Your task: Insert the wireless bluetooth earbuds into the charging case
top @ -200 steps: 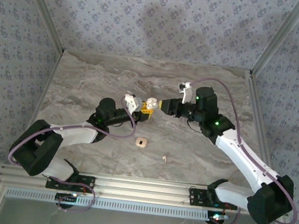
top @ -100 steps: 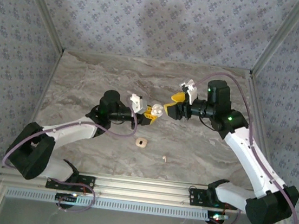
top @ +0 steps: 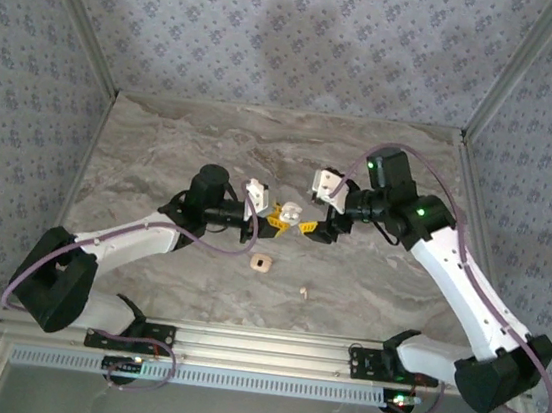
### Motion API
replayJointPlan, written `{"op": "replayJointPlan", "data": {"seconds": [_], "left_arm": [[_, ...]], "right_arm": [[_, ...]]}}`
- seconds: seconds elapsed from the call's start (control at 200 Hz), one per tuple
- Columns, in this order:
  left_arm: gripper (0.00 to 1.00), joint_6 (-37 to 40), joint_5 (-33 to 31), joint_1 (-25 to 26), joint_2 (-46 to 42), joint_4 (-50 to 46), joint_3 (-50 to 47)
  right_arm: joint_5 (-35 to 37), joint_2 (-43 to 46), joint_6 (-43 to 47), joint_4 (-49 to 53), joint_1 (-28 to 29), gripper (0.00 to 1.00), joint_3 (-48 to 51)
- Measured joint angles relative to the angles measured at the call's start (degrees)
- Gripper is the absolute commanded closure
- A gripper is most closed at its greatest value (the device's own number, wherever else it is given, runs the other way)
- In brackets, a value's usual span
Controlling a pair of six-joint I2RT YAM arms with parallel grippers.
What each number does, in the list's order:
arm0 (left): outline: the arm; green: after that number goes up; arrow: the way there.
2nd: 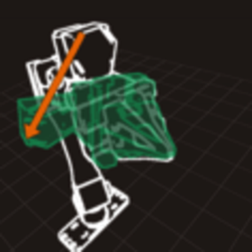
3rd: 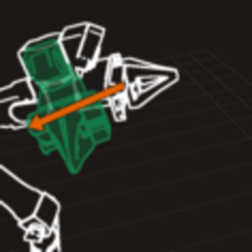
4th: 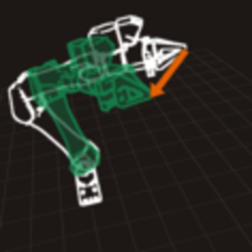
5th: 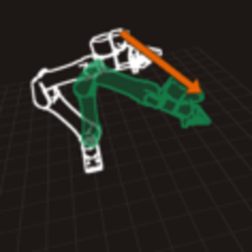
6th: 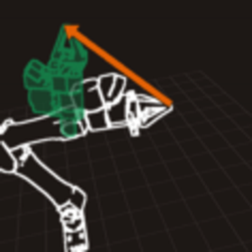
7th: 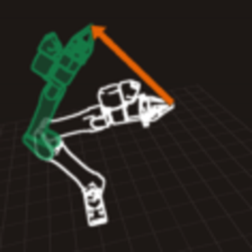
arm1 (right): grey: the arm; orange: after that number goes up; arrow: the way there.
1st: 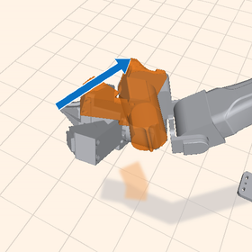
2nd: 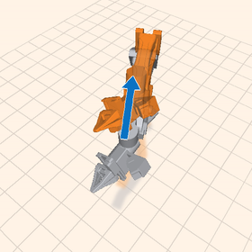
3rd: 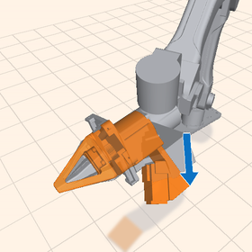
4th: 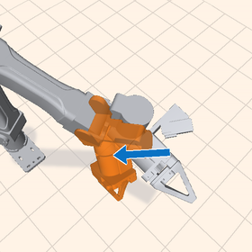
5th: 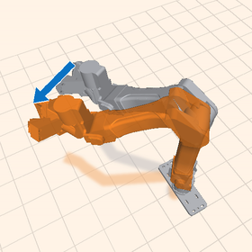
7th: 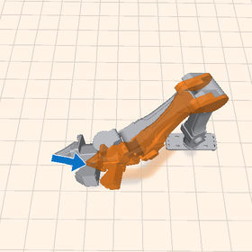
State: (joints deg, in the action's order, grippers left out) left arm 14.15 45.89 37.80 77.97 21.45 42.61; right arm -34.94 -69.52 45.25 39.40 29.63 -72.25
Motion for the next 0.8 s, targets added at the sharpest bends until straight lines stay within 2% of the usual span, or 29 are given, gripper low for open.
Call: {"op": "replayJointPlan", "data": {"seconds": [0.3, 0.799], "left_arm": [[0.9, 0.44, -0.02, 0.57, 0.0, -0.74, 0.0], [0.9, 0.55, -0.09, 0.59, 0.0, -0.74, 0.0]], "right_arm": [[2.54, -6.21, 4.44, 5.27, 1.55, 0.16, -1.86], [-0.7, -11.08, 6.25, 7.23, 3.43, 0.24, -3.13]]}}
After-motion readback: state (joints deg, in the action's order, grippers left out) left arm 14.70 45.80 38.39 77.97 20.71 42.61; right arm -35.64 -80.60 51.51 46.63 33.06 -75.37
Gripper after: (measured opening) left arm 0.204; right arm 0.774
